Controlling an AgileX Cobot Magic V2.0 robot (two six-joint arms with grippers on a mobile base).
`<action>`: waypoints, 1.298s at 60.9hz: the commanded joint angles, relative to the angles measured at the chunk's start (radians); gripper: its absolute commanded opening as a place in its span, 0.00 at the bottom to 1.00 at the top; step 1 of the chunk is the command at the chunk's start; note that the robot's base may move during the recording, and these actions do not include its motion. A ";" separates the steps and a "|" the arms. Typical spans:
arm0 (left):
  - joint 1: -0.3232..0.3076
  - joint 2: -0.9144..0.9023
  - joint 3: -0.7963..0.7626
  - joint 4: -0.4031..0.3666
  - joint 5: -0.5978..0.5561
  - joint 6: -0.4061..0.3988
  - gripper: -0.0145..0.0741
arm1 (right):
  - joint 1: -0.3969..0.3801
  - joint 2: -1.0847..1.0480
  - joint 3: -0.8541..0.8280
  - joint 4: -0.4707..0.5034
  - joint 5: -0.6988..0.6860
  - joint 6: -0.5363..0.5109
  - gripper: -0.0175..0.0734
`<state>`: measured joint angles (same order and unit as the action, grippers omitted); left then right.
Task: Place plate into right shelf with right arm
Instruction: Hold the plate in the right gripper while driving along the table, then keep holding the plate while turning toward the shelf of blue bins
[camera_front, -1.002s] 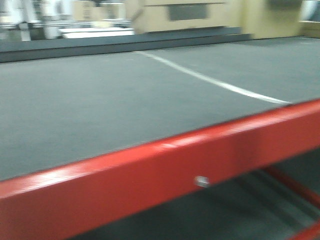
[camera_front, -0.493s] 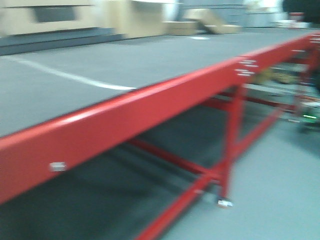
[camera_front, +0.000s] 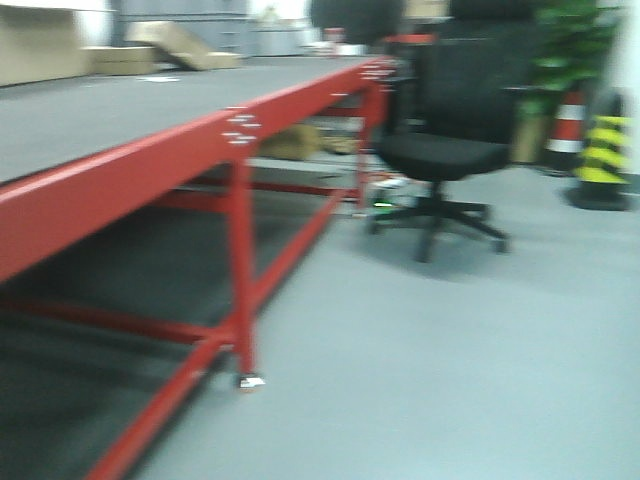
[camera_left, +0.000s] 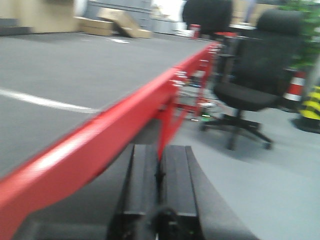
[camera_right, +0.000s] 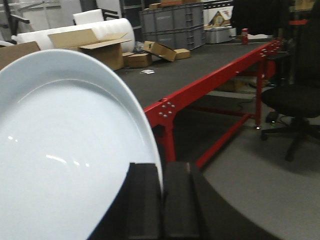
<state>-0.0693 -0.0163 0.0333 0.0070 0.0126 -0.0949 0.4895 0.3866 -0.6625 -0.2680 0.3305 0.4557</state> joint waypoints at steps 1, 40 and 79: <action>0.001 -0.011 0.007 0.000 -0.089 -0.006 0.11 | 0.000 0.008 -0.030 -0.019 -0.105 -0.005 0.25; 0.001 -0.011 0.007 0.000 -0.089 -0.006 0.11 | 0.000 0.008 -0.030 -0.019 -0.105 -0.005 0.25; 0.001 -0.011 0.007 0.000 -0.089 -0.006 0.11 | 0.000 0.007 -0.030 -0.019 -0.106 -0.005 0.25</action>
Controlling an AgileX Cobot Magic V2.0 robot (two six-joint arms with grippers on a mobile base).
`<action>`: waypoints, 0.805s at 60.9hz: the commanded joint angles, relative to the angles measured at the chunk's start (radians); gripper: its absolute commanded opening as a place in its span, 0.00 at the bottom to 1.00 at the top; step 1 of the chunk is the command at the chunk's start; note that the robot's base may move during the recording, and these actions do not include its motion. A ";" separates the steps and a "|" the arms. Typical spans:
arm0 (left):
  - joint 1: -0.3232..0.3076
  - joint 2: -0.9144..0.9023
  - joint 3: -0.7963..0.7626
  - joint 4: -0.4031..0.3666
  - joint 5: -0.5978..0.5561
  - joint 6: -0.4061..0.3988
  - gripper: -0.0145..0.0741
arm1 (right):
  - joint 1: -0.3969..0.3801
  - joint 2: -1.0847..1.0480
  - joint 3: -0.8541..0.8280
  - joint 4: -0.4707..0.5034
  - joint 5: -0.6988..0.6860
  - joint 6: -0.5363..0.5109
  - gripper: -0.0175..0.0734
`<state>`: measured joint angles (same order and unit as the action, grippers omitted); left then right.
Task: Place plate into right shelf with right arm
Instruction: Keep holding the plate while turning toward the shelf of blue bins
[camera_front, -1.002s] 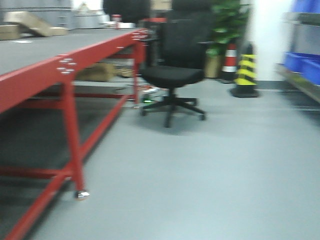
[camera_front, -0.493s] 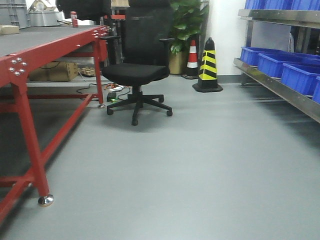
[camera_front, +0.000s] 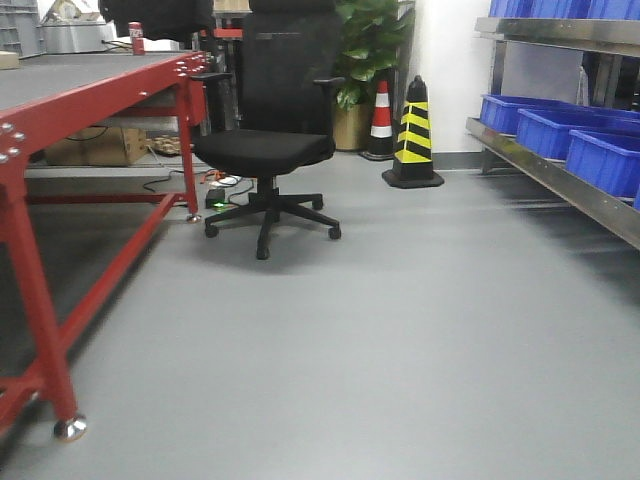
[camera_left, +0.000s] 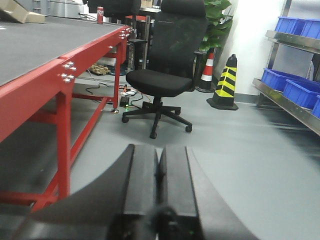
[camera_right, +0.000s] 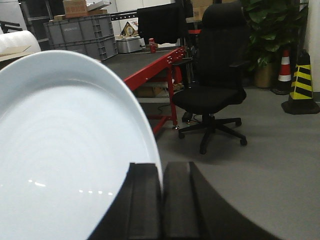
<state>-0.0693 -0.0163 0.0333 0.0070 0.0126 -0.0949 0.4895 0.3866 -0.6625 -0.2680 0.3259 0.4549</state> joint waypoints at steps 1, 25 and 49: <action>0.001 -0.011 0.007 0.000 -0.089 -0.006 0.11 | 0.000 0.007 -0.030 -0.019 -0.102 -0.004 0.25; 0.001 -0.011 0.007 0.000 -0.089 -0.006 0.11 | 0.000 0.007 -0.030 -0.019 -0.102 -0.004 0.25; 0.001 -0.011 0.007 0.000 -0.089 -0.006 0.11 | 0.000 0.007 -0.030 -0.019 -0.102 -0.004 0.25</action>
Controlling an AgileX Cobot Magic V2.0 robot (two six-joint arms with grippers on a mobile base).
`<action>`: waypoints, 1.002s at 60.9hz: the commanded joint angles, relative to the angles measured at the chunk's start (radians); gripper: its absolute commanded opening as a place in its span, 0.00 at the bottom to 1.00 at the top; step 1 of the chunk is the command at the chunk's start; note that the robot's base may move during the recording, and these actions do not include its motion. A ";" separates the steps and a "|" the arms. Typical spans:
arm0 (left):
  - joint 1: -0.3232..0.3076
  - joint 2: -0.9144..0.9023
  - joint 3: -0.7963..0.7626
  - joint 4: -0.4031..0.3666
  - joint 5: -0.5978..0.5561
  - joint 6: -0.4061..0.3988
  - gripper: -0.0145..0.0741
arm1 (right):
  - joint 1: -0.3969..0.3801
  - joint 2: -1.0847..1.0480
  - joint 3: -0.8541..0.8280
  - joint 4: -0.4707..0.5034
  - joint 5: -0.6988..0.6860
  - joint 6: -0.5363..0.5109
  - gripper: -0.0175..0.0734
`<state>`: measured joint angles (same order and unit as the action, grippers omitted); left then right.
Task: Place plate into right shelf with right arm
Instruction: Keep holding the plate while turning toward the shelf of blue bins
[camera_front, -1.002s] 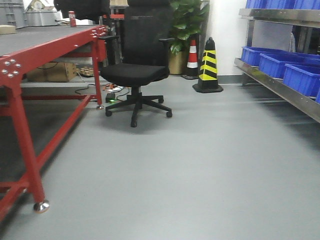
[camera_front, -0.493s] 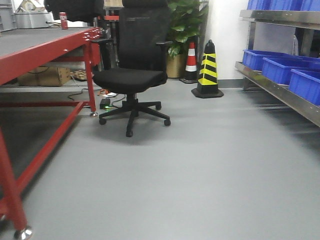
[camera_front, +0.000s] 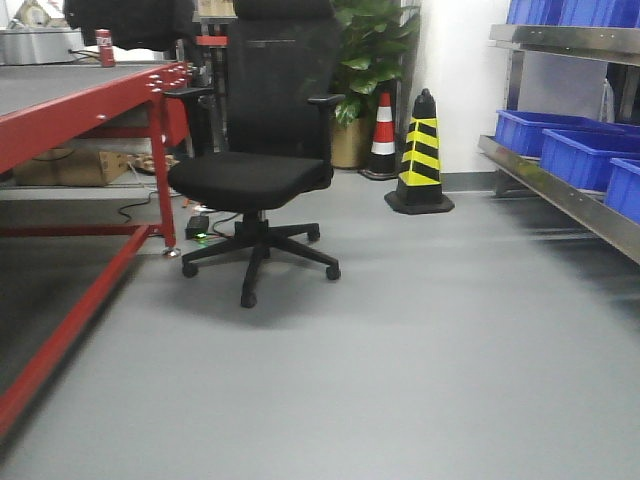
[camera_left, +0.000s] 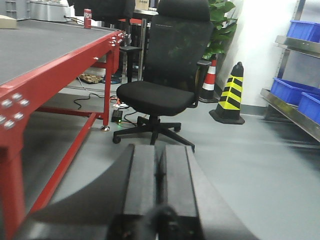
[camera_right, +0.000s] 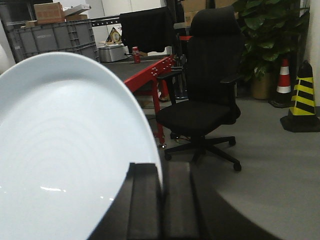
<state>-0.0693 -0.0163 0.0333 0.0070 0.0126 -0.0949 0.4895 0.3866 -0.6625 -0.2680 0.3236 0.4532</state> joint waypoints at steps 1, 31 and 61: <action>0.001 -0.011 0.007 0.000 -0.089 -0.006 0.11 | 0.000 0.007 -0.030 -0.019 -0.098 -0.002 0.25; 0.001 -0.011 0.007 0.000 -0.089 -0.006 0.11 | 0.000 0.007 -0.030 -0.019 -0.098 -0.002 0.25; 0.001 -0.011 0.007 0.000 -0.089 -0.006 0.11 | 0.000 0.007 -0.030 -0.019 -0.098 -0.002 0.25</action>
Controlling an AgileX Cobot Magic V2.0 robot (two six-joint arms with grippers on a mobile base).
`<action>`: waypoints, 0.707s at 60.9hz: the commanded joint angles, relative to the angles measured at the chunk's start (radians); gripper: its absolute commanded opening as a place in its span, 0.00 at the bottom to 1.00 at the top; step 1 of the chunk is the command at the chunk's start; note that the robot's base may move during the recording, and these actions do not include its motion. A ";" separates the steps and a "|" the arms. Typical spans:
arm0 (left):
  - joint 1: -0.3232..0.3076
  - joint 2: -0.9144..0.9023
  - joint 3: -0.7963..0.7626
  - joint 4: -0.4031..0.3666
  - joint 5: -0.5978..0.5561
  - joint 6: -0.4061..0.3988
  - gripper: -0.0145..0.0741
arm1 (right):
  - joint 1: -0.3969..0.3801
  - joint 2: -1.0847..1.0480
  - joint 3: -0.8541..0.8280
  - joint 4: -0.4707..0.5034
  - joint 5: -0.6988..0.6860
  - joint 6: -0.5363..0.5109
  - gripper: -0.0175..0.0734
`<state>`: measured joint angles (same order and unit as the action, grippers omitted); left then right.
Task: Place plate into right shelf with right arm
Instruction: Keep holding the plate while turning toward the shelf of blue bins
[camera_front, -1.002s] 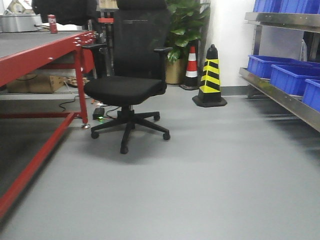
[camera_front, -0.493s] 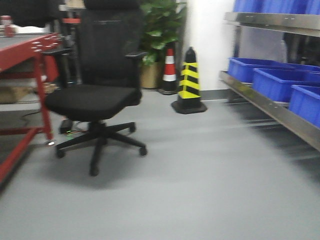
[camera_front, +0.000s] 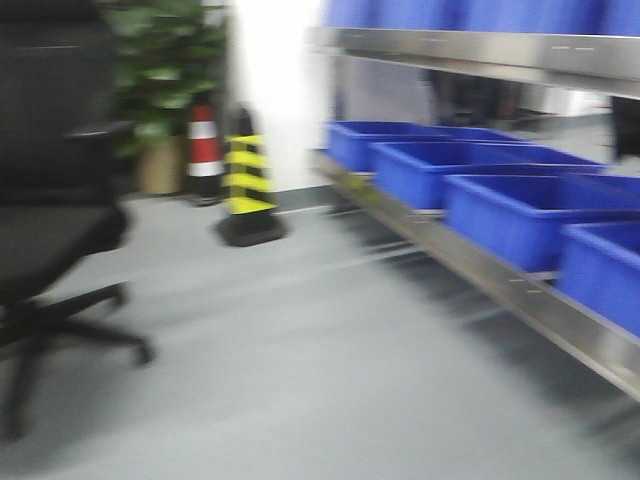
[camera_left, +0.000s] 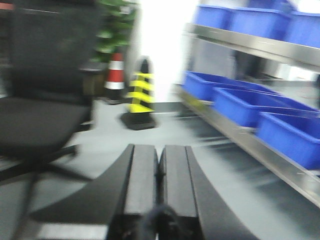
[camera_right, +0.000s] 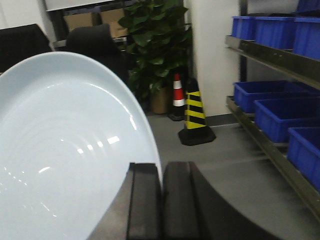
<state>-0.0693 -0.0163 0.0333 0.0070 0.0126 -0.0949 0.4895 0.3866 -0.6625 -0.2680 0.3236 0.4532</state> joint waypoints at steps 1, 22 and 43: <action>0.001 -0.011 0.007 0.000 -0.089 -0.006 0.11 | 0.000 0.007 -0.030 -0.019 -0.098 -0.002 0.25; 0.001 -0.011 0.007 0.000 -0.089 -0.006 0.11 | 0.000 0.007 -0.030 -0.019 -0.098 -0.002 0.25; 0.001 -0.011 0.007 0.000 -0.089 -0.006 0.11 | 0.000 0.007 -0.030 -0.019 -0.099 -0.002 0.25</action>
<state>-0.0693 -0.0163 0.0333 0.0070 0.0126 -0.0949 0.4895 0.3866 -0.6625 -0.2680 0.3236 0.4532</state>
